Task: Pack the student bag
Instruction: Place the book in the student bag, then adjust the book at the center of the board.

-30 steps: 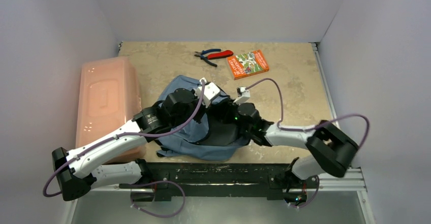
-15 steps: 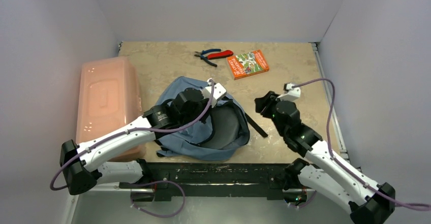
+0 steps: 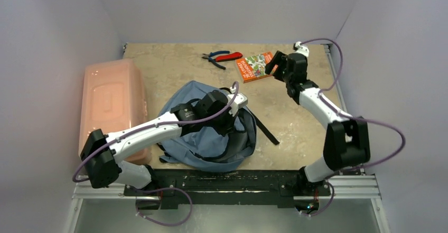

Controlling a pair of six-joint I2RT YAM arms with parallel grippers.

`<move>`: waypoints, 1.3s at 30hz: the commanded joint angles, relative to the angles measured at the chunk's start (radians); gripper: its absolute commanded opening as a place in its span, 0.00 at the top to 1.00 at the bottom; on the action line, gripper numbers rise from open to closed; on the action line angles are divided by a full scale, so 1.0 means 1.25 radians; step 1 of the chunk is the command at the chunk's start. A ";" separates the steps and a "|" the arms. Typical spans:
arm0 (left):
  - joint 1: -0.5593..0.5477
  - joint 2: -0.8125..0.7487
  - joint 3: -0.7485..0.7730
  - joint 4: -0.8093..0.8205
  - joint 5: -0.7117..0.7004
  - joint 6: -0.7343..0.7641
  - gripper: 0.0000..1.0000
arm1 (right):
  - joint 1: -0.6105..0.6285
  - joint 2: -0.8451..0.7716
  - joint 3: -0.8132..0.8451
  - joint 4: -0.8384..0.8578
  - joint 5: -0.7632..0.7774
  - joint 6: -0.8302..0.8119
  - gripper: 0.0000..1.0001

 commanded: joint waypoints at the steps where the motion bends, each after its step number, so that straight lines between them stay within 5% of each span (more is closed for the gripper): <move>1: -0.005 0.046 0.012 -0.051 0.162 -0.080 1.00 | -0.048 0.162 0.143 0.069 -0.164 -0.046 0.20; 4: -0.006 0.063 0.016 -0.054 0.192 -0.088 0.84 | -0.093 0.278 0.233 0.060 -0.266 -0.058 0.21; 8: 0.004 0.077 0.105 -0.094 0.226 -0.077 0.22 | -0.130 0.390 0.345 0.023 -0.331 -0.096 0.21; 10: 0.026 0.086 0.151 -0.077 0.271 -0.085 0.12 | -0.144 0.429 0.389 0.009 -0.338 -0.097 0.21; 15: 0.110 0.154 0.269 -0.010 0.259 -0.174 0.08 | -0.174 0.526 0.498 -0.032 -0.396 -0.084 0.20; 26: 0.312 0.553 0.607 0.155 0.164 -0.553 0.20 | -0.210 0.676 0.689 -0.090 -0.464 -0.103 0.23; 32: 0.328 0.682 0.714 0.170 0.143 -0.571 0.21 | -0.221 0.761 0.783 -0.127 -0.521 -0.133 0.30; 39: 0.330 0.663 0.682 0.165 0.161 -0.535 0.21 | -0.221 0.796 0.768 -0.099 -0.606 -0.110 0.46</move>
